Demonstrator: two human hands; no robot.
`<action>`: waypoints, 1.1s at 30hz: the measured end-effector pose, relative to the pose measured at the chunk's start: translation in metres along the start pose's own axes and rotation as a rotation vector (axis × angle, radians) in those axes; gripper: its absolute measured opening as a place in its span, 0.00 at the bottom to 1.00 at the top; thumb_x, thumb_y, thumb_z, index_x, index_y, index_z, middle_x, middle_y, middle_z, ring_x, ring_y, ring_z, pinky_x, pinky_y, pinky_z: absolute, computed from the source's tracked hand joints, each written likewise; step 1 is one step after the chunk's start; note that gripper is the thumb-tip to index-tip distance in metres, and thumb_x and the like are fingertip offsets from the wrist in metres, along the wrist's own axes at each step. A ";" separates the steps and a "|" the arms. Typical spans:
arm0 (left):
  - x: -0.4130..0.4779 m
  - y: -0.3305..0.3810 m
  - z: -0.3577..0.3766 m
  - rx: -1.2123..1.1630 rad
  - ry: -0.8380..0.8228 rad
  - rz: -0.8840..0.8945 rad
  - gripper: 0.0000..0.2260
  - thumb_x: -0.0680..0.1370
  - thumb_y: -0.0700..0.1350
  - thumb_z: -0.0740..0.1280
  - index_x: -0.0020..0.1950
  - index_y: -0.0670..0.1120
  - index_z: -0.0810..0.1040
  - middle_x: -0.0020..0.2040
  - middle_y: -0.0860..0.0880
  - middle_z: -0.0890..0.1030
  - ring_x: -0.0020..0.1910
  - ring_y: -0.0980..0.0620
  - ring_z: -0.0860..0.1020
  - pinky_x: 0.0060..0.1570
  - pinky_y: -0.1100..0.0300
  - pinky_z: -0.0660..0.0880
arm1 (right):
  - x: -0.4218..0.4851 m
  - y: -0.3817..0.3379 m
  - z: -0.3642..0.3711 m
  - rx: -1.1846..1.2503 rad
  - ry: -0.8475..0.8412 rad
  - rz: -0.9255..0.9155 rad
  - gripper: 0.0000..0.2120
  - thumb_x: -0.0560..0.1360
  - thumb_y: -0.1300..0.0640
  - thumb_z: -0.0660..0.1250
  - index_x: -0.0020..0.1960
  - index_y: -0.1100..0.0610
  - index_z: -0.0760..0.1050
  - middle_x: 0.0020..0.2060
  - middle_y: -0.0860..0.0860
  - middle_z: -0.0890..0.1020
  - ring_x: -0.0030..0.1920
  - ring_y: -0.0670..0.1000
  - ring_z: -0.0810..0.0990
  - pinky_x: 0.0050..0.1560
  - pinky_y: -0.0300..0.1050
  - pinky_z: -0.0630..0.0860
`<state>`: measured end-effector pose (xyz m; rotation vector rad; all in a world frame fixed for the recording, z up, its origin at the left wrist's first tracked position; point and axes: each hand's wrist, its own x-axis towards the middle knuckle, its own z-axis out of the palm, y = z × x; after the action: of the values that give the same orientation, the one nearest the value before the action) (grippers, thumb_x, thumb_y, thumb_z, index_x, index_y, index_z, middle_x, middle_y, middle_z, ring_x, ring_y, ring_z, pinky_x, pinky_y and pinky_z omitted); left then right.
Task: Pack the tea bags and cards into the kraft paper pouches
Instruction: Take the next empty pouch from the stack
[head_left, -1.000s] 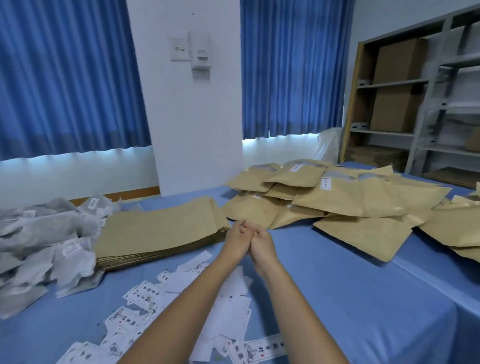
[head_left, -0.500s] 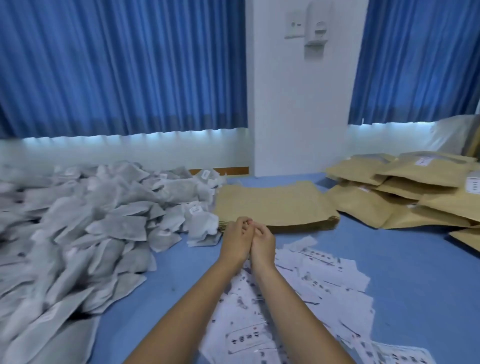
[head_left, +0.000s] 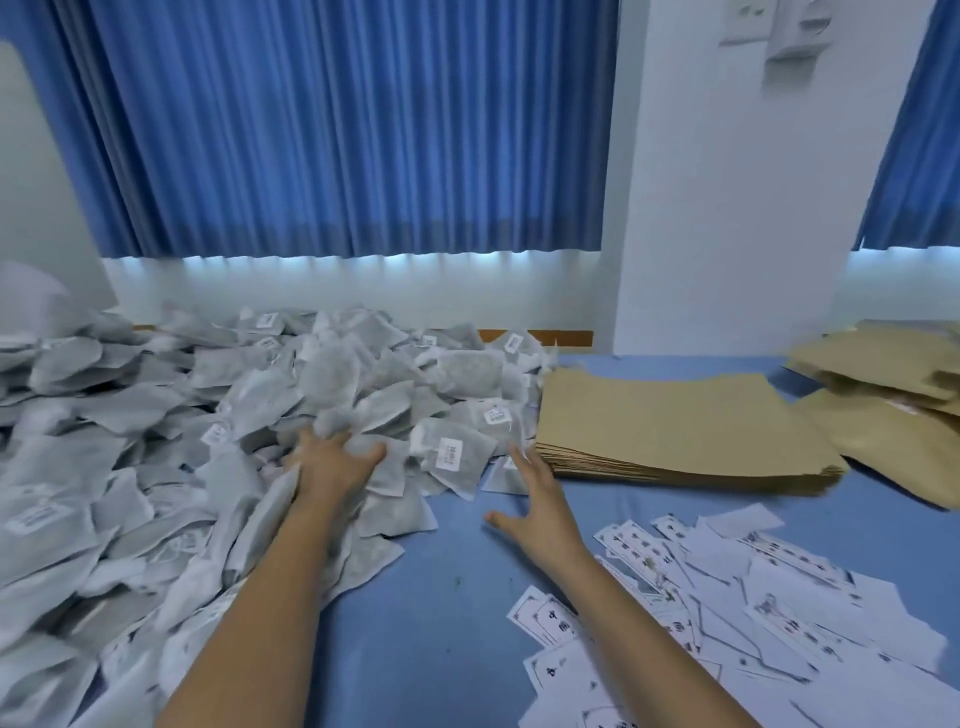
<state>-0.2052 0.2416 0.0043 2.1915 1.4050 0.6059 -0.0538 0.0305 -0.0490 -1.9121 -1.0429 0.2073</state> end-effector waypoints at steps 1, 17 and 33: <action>-0.001 0.003 0.000 0.030 -0.028 0.059 0.29 0.74 0.62 0.66 0.71 0.49 0.71 0.72 0.41 0.59 0.69 0.39 0.64 0.69 0.49 0.62 | 0.001 0.000 0.001 0.012 -0.014 -0.001 0.42 0.72 0.52 0.74 0.77 0.44 0.53 0.78 0.45 0.50 0.76 0.49 0.53 0.74 0.47 0.58; -0.074 0.063 0.062 -0.151 -0.052 0.397 0.16 0.74 0.62 0.60 0.58 0.59 0.77 0.72 0.55 0.58 0.71 0.43 0.56 0.66 0.43 0.61 | -0.007 -0.011 -0.033 0.001 0.152 0.034 0.09 0.73 0.62 0.65 0.50 0.51 0.78 0.46 0.48 0.79 0.43 0.48 0.77 0.41 0.36 0.73; -0.150 0.119 0.122 0.280 0.248 0.317 0.19 0.76 0.55 0.62 0.67 0.57 0.71 0.76 0.46 0.58 0.77 0.41 0.45 0.69 0.35 0.36 | -0.018 0.078 -0.187 -0.159 0.876 0.522 0.16 0.76 0.58 0.68 0.59 0.68 0.74 0.65 0.62 0.68 0.61 0.59 0.67 0.57 0.47 0.65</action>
<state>-0.1051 0.0417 -0.0391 2.6690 1.3359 0.8615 0.0775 -0.1197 -0.0087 -2.0616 0.0267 -0.4110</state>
